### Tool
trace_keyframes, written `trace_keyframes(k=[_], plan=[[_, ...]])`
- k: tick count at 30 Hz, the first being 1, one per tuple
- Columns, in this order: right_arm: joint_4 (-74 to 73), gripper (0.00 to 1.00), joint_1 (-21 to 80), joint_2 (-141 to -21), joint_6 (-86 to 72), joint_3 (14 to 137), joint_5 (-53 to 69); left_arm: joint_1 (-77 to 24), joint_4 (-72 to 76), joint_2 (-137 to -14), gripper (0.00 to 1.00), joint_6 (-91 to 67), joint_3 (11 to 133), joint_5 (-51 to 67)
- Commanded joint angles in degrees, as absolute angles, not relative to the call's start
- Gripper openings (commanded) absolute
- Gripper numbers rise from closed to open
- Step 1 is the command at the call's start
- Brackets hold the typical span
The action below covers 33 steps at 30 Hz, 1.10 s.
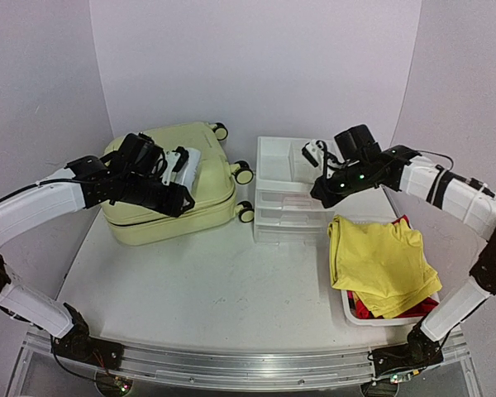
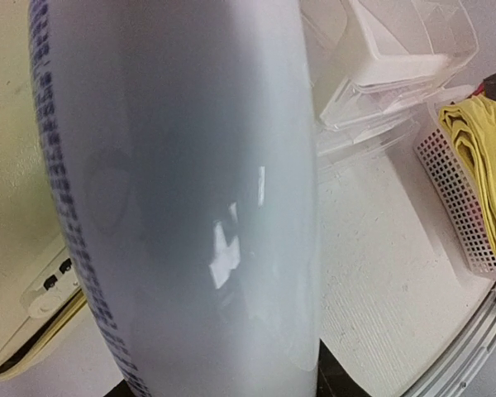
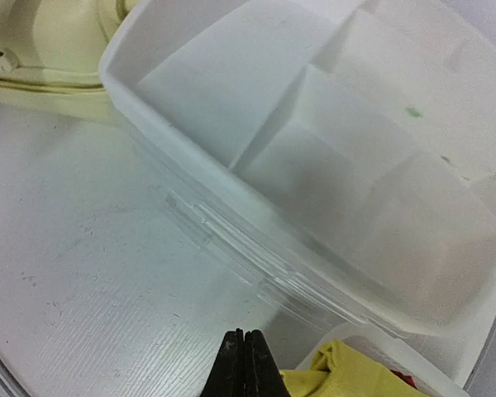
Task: Open, take out, and arrange the luggage
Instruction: Place the storage box at the center of the board, then open the drawer in the storage box.
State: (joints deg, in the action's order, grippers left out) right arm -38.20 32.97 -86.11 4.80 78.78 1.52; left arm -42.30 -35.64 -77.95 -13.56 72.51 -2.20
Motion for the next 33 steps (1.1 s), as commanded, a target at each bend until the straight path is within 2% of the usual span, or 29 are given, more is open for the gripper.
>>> trace_keyframes(k=[1, 4, 8, 13, 23, 33], plan=[[-28.94, 0.0, 33.86, -91.15, 12.65, 77.14, 6.72, -42.01, -33.27, -72.77, 0.32, -14.18, 70.53, -0.53], [-24.38, 0.0, 34.36, -93.98, 18.94, 75.38, 5.85, -42.01, -33.22, -72.2, 0.32, -14.63, 69.23, -0.38], [-25.51, 0.0, 34.37, -98.9, 25.31, 77.77, 6.27, -42.01, -33.25, -72.08, 0.32, -15.17, 68.28, -0.18], [-26.02, 0.0, 34.37, -103.62, 32.22, 79.5, 0.12, -42.01, -33.13, -71.91, 0.32, -15.56, 67.31, -0.18], [-26.71, 0.0, 34.37, -111.02, 38.15, 82.12, -0.66, -42.01, -33.1, -71.76, 0.32, -15.79, 66.09, -0.18], [-12.86, 0.0, 35.07, -111.6, 44.2, 75.48, -10.44, -42.01, -32.89, -72.45, 0.32, -15.65, 66.18, -0.18]])
